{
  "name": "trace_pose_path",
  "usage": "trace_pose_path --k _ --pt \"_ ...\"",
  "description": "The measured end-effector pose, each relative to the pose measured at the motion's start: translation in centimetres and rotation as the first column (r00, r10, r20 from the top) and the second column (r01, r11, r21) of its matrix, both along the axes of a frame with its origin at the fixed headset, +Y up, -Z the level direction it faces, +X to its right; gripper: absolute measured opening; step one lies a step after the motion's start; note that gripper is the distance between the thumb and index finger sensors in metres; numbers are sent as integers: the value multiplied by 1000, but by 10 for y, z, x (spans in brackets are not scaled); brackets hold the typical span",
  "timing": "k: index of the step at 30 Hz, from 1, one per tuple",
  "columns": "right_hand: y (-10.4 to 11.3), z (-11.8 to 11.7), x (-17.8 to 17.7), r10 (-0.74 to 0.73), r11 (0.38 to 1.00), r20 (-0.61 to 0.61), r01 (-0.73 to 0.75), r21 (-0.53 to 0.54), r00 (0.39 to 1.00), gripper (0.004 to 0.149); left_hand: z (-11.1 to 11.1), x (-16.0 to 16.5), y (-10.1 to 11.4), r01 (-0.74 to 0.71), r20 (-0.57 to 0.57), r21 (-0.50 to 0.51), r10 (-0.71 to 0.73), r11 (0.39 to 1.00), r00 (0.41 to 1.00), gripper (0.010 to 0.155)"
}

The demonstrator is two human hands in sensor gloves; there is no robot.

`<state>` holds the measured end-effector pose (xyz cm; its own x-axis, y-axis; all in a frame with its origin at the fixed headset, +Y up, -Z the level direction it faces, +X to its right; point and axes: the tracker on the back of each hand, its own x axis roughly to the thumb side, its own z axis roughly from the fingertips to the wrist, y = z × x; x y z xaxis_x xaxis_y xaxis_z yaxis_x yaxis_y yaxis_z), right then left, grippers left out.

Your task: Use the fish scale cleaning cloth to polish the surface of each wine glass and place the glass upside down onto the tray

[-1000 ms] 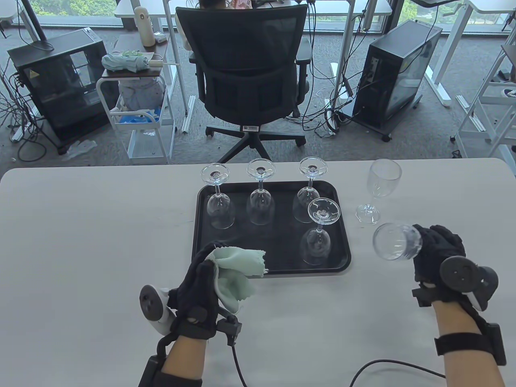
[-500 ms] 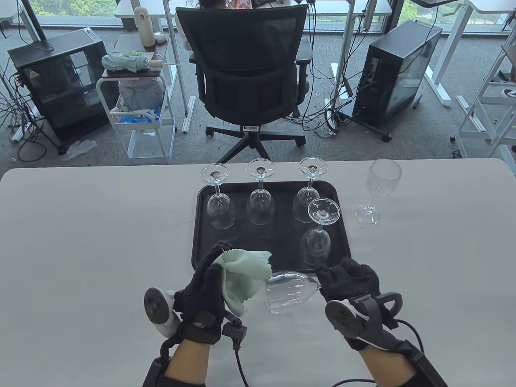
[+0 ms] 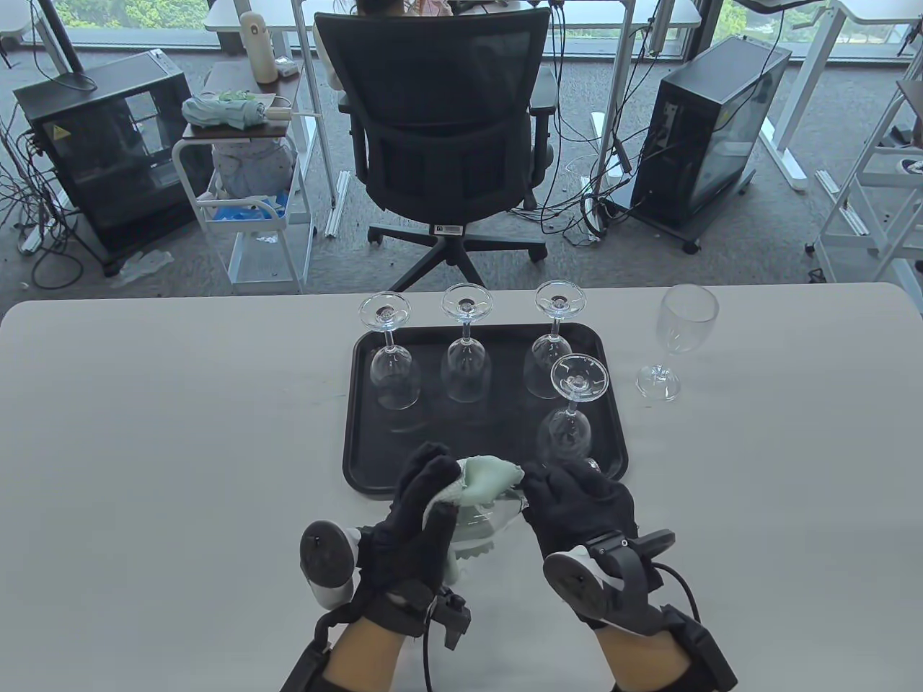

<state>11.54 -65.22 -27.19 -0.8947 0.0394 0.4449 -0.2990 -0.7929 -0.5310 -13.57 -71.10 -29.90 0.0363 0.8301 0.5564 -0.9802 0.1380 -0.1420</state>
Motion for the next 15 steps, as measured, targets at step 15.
trace_pose_path --k 15 --pt "-40 -29 63 -710 702 -293 610 -367 641 91 -4 -17 6 -148 54 -67 152 987 987 55"
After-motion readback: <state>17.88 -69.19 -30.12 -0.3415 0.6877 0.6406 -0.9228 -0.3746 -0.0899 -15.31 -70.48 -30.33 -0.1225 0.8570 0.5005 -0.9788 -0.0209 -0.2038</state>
